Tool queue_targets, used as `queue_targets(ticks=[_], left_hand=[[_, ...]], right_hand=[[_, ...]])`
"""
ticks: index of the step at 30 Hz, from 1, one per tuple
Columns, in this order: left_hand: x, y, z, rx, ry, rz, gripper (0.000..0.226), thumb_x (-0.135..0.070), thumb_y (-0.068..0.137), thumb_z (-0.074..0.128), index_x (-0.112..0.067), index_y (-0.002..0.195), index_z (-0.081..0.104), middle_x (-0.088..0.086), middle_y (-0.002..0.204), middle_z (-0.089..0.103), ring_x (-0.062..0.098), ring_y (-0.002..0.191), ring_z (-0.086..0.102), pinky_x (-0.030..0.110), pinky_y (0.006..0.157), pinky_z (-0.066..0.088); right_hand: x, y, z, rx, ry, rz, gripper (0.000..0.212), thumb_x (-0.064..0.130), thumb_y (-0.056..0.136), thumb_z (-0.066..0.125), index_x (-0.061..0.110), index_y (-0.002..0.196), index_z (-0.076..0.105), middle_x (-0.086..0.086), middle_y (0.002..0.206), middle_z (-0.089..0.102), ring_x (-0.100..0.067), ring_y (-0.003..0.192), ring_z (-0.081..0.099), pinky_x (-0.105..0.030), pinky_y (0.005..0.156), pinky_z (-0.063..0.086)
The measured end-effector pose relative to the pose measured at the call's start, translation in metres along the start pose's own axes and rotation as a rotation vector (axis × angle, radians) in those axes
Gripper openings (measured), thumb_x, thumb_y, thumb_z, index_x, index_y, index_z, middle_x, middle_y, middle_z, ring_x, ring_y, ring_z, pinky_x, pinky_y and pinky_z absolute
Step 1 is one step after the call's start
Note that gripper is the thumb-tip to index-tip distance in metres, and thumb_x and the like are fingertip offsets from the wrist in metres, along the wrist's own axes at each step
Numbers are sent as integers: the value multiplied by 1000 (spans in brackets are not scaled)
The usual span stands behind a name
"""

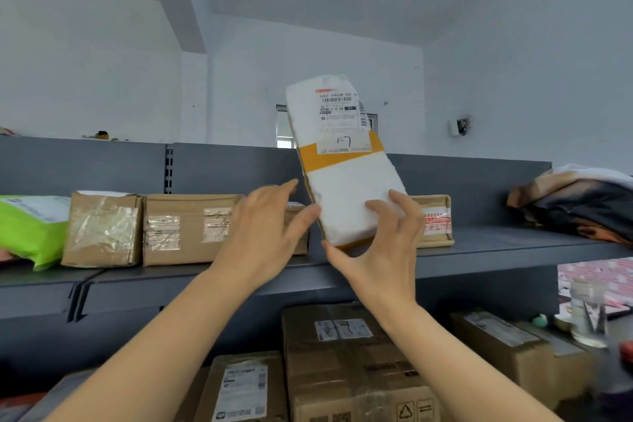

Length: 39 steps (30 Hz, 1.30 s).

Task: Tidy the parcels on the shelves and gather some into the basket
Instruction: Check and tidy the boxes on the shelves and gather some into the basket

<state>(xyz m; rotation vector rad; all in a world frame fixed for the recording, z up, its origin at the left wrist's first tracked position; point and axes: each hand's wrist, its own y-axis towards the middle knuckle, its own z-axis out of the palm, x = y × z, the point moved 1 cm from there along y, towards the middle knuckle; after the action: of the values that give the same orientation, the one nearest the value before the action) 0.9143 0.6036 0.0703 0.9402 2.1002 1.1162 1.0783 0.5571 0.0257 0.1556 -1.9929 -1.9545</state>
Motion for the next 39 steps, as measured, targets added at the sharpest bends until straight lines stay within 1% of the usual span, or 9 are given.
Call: queue_targets(ticks=[3, 9, 11, 14, 16, 19, 26, 33, 39], left_hand=[[-20, 5, 6, 81, -319, 6, 51, -58, 90, 43, -34, 135, 43, -12, 130, 55, 11, 123, 46, 41, 102, 41], [-30, 5, 16, 114, -389, -30, 53, -41, 90, 54, -35, 139, 34, -11, 133, 48, 7, 121, 44, 26, 99, 37], [-26, 7, 18, 132, -465, -80, 51, -35, 91, 55, -36, 138, 36, -10, 133, 49, 8, 119, 48, 34, 103, 42], [-21, 6, 20, 166, -481, -120, 54, -24, 91, 59, -33, 139, 36, -11, 134, 49, 6, 119, 48, 34, 104, 42], [-22, 4, 21, 178, -471, -122, 58, -19, 91, 59, -30, 141, 33, -14, 134, 46, 4, 117, 47, 27, 101, 40], [-23, 2, 23, 166, -472, -117, 58, -17, 91, 59, -30, 141, 33, -14, 134, 46, 4, 119, 46, 27, 101, 40], [-20, 6, 24, 154, -483, -130, 57, -15, 91, 57, -29, 141, 34, -11, 135, 48, 7, 120, 47, 36, 103, 44], [-21, 11, 22, 126, -568, -126, 53, -20, 92, 58, -39, 133, 31, -30, 113, 45, -6, 106, 48, 5, 80, 40], [-20, 19, 31, 103, -398, -122, 77, -37, 82, 69, -31, 145, 25, -4, 138, 43, 16, 123, 45, 40, 102, 44]], right_hand=[[-2, -2, -3, -18, 4, -12, 77, 46, 63, 78, 23, 121, 33, -7, 135, 23, -25, 128, 25, -35, 97, 39], [-4, 2, -13, 102, 167, 179, 101, 44, 64, 83, 33, 140, 17, 10, 137, 15, -3, 125, 19, -7, 92, 23], [-6, 7, -18, 167, 324, 367, 105, 43, 69, 79, 34, 147, 9, 16, 139, 14, -2, 124, 23, -11, 95, 27], [-15, 14, -20, 225, 470, 550, 89, 40, 82, 68, 31, 150, 10, 7, 146, 28, -11, 127, 38, -30, 100, 41], [-20, 15, -20, 280, 436, 543, 76, 32, 87, 64, 28, 149, 19, 5, 142, 39, -14, 127, 42, -39, 104, 43], [-20, 13, -20, 319, 403, 522, 69, 23, 88, 64, 25, 146, 27, 7, 143, 39, -9, 128, 38, -36, 107, 38], [-17, 17, -22, 400, 293, 453, 93, 24, 75, 78, 24, 148, 21, 7, 146, 35, -11, 131, 34, -35, 107, 35], [-19, 28, -23, 400, 328, 448, 89, 18, 78, 75, 24, 149, 21, 7, 145, 39, -13, 132, 38, -38, 108, 39], [-17, 46, -19, 304, 421, 470, 66, 30, 91, 61, 23, 147, 25, 7, 135, 43, -5, 112, 43, -18, 85, 42]])
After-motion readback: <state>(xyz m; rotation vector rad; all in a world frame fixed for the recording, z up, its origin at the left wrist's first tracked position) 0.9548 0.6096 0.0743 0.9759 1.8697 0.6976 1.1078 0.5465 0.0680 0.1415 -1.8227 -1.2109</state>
